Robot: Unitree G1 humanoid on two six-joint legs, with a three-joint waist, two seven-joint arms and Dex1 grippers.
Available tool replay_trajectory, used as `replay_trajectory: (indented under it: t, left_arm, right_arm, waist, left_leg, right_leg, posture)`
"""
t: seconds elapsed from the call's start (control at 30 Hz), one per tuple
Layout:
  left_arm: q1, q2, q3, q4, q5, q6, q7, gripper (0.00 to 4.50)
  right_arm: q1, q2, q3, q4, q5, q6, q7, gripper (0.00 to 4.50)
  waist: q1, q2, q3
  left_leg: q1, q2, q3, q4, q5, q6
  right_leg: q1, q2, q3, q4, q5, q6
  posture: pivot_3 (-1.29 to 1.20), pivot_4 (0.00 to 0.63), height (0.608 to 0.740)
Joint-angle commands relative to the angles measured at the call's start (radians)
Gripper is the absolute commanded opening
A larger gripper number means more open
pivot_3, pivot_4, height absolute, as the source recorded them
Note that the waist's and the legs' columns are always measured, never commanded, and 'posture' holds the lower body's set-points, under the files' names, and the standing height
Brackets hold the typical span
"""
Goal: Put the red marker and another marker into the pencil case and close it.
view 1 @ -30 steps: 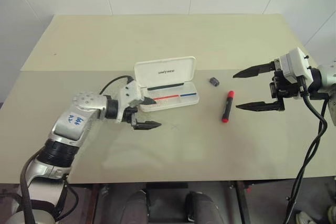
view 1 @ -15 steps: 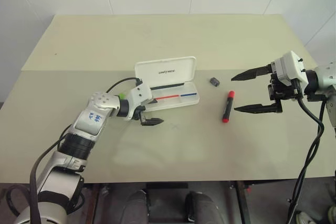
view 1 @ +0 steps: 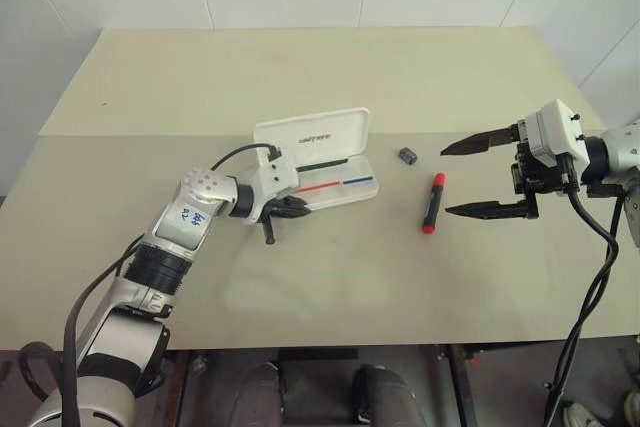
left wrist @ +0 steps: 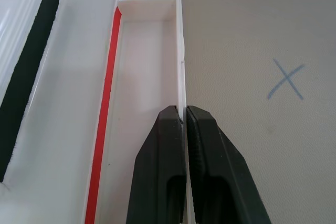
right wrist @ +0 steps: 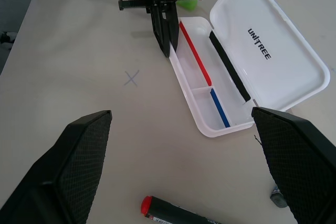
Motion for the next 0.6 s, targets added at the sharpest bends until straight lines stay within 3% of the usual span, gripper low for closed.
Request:
replay_trajectory:
  t: [0.03, 0.37, 0.6]
  left_arm:
    - [0.009, 0.018, 0.017, -0.035, -0.015, -0.023, -0.043, 0.04]
    - [0.202, 0.086, 0.074, -0.440, -0.141, 0.065, -0.102, 0.04]
    - [0.299, 0.139, -0.005, -0.534, -0.079, 0.049, -0.101, 0.04]
  right_arm:
    - [-0.016, -0.004, -0.044, -0.025, 0.015, 0.011, 0.013, 4.50]
    - [0.012, -0.012, -0.051, -0.046, 0.019, 0.019, 0.035, 4.50]
    - [0.001, -0.001, -0.043, -0.048, 0.018, 0.025, 0.033, 4.50]
  waist:
    - [0.000, 0.000, 0.000]
    - [-0.003, 0.000, 0.000]
    - [-0.003, 0.000, 0.000]
  left_leg:
    - [0.000, 0.000, 0.000, 0.000, 0.000, 0.000]
    - [0.000, 0.000, 0.000, 0.000, 0.000, 0.000]
    - [0.000, 0.000, 0.000, -0.001, 0.000, 0.001]
  right_leg:
    - [0.000, 0.000, 0.000, 0.000, 0.000, 0.000]
    - [0.000, 0.000, 0.001, 0.000, 0.000, 0.000]
    - [0.000, 0.000, 0.001, 0.000, 0.000, 0.000]
  posture:
    - [0.00, 0.150, 0.740]
    - [0.00, 0.150, 0.740]
    - [0.00, 0.150, 0.740]
